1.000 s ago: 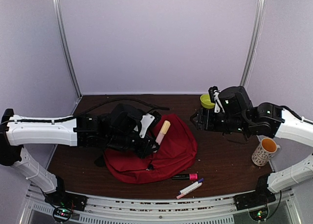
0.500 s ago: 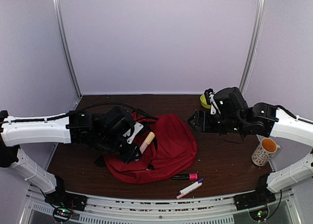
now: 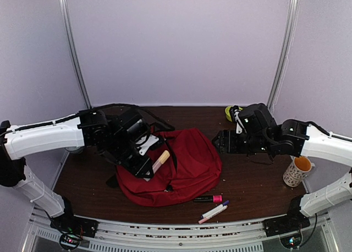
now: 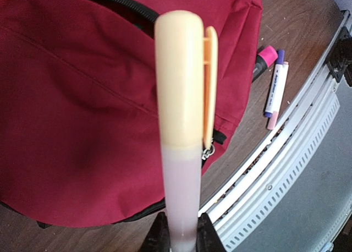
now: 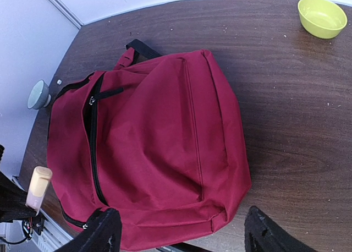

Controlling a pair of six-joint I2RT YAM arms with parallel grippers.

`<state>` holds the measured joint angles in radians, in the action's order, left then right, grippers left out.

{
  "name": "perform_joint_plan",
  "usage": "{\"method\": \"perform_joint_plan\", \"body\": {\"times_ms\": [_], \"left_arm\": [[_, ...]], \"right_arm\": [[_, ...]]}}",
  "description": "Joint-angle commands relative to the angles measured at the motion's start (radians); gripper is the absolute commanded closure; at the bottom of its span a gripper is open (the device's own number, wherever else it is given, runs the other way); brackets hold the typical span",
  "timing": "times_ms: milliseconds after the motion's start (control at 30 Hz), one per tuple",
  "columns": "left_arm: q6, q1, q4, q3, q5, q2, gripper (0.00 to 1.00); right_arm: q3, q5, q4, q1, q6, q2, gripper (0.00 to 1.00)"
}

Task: Pack the student bag
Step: Pick up the student bag from the upper front pocket.

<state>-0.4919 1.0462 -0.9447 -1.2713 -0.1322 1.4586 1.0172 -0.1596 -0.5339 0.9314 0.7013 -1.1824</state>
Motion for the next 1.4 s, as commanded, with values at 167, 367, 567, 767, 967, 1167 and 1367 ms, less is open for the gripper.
{"method": "perform_joint_plan", "body": {"times_ms": [167,367,567,767,967,1167,1367], "left_arm": [[0.034,-0.029,-0.068,-0.145,-0.049,0.179,1.0],[0.025,-0.063,-0.077,-0.148,-0.008,0.226,1.0],[0.035,-0.081,-0.08,-0.13,0.005,0.271,1.0],[0.05,-0.09,-0.069,-0.135,0.017,0.309,1.0],[0.035,-0.104,-0.036,-0.094,0.032,0.269,1.0],[0.038,-0.108,0.029,-0.057,-0.036,0.224,1.0],[0.052,-0.109,0.039,-0.062,-0.05,0.222,1.0]], "right_arm": [[-0.053,0.016,0.036,-0.019,-0.016,0.032,0.23],[-0.099,0.017,0.035,-0.032,-0.015,0.068,0.23],[-0.125,0.031,0.049,-0.043,-0.014,0.078,0.23],[-0.119,0.194,0.158,-0.04,-0.083,0.044,0.21],[-0.017,0.275,0.202,-0.008,-0.2,-0.119,0.26],[0.168,0.287,0.179,0.034,-0.277,-0.33,0.4],[0.28,0.274,0.168,0.045,-0.293,-0.48,0.48]]}}
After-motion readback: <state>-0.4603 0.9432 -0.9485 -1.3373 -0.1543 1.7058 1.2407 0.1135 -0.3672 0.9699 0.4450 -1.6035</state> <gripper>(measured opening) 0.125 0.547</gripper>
